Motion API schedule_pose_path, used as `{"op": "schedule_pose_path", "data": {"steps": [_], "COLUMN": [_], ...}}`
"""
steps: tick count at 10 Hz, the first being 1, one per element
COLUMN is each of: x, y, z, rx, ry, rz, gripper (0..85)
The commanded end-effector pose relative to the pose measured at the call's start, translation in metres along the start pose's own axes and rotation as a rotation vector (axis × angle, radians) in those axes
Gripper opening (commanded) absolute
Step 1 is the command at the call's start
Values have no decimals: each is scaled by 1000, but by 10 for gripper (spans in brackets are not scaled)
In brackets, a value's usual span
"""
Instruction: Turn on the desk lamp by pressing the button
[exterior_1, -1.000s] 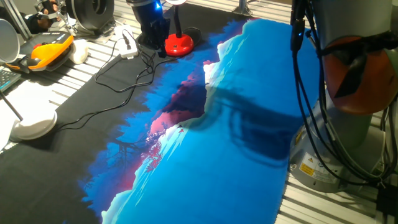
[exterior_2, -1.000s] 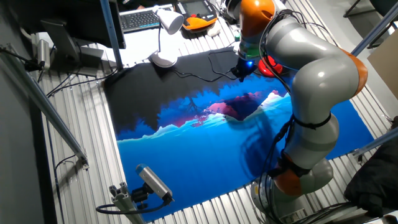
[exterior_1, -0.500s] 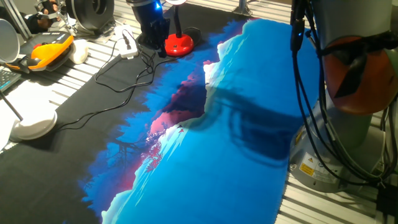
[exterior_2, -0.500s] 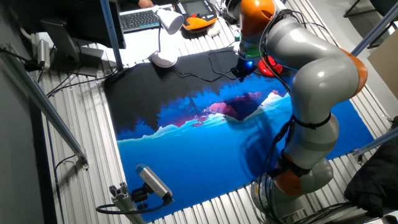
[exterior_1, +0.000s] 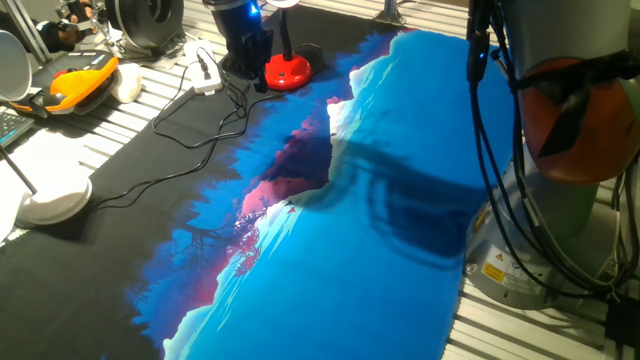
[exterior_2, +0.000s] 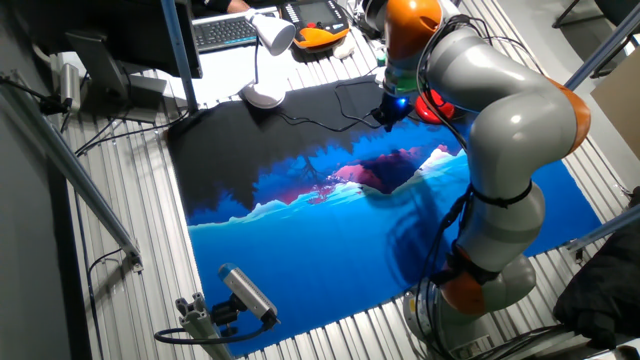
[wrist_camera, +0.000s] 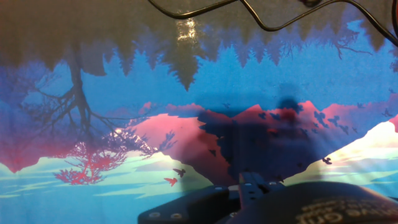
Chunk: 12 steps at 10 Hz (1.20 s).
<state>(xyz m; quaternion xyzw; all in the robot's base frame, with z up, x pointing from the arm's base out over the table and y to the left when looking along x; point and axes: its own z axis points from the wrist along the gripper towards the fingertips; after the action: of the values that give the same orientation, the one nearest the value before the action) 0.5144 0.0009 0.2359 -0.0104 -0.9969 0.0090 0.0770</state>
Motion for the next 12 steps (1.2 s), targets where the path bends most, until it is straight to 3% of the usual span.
{"op": "schedule_pose_path", "data": {"steps": [1, 4, 5, 6, 8, 10, 12], "x": [0, 0, 0, 0, 0, 0, 0], "y": [0, 0, 0, 0, 0, 0, 0], "z": [0, 0, 0, 0, 0, 0, 0], "rx": [-1, 0, 29, 15, -3, 63, 77], "ry": [-1, -17, -42, -71, -90, -99, -129], "rz": [-4, 11, -8, -6, 5, 19, 6], "gripper": [0, 0, 0, 0, 0, 0, 0]}}
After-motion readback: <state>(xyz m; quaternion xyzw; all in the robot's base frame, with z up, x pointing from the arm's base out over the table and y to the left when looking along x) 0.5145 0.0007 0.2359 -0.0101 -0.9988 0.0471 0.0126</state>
